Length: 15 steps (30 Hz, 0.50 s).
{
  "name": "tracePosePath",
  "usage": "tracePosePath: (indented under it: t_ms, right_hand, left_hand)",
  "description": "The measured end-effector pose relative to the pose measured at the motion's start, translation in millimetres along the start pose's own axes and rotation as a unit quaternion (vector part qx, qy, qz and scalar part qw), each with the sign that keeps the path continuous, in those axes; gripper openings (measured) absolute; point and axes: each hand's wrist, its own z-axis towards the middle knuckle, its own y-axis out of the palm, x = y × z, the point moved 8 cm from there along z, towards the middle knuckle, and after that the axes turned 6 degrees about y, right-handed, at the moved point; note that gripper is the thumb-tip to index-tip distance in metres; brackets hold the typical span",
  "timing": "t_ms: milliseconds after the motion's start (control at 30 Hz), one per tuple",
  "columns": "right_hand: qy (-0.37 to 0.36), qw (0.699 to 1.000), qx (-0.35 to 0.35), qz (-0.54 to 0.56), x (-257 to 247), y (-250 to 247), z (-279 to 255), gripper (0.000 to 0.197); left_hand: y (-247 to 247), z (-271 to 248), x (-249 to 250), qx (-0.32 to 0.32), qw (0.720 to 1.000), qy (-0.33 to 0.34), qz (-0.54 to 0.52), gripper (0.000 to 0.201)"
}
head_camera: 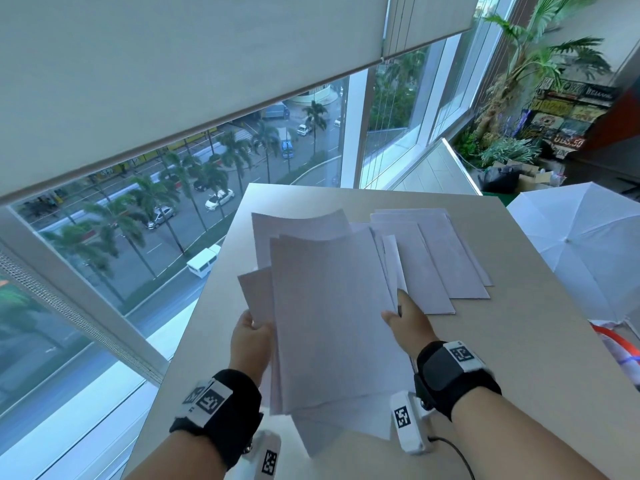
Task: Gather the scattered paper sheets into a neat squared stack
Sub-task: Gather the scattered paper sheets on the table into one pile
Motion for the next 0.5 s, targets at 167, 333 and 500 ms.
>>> tracePosePath:
  t_ms: [167,333,500]
  right_hand:
    - [0.09,0.989,-0.072,-0.089,20.0,7.0,7.4,0.055]
    - [0.169,0.979,-0.043,-0.107,50.3,1.1,14.6,0.047]
    - [0.2,0.977,-0.066,-0.028,56.9,12.0,16.6,0.021]
  left_hand:
    - [0.8,11.6,-19.4,-0.022,0.989,-0.094,0.11,0.063]
    - [-6.2,9.7,-43.8,-0.006,0.97,-0.144,0.195,0.053]
    - [-4.8,12.1,-53.9,0.025,0.971,-0.223,0.078,0.056]
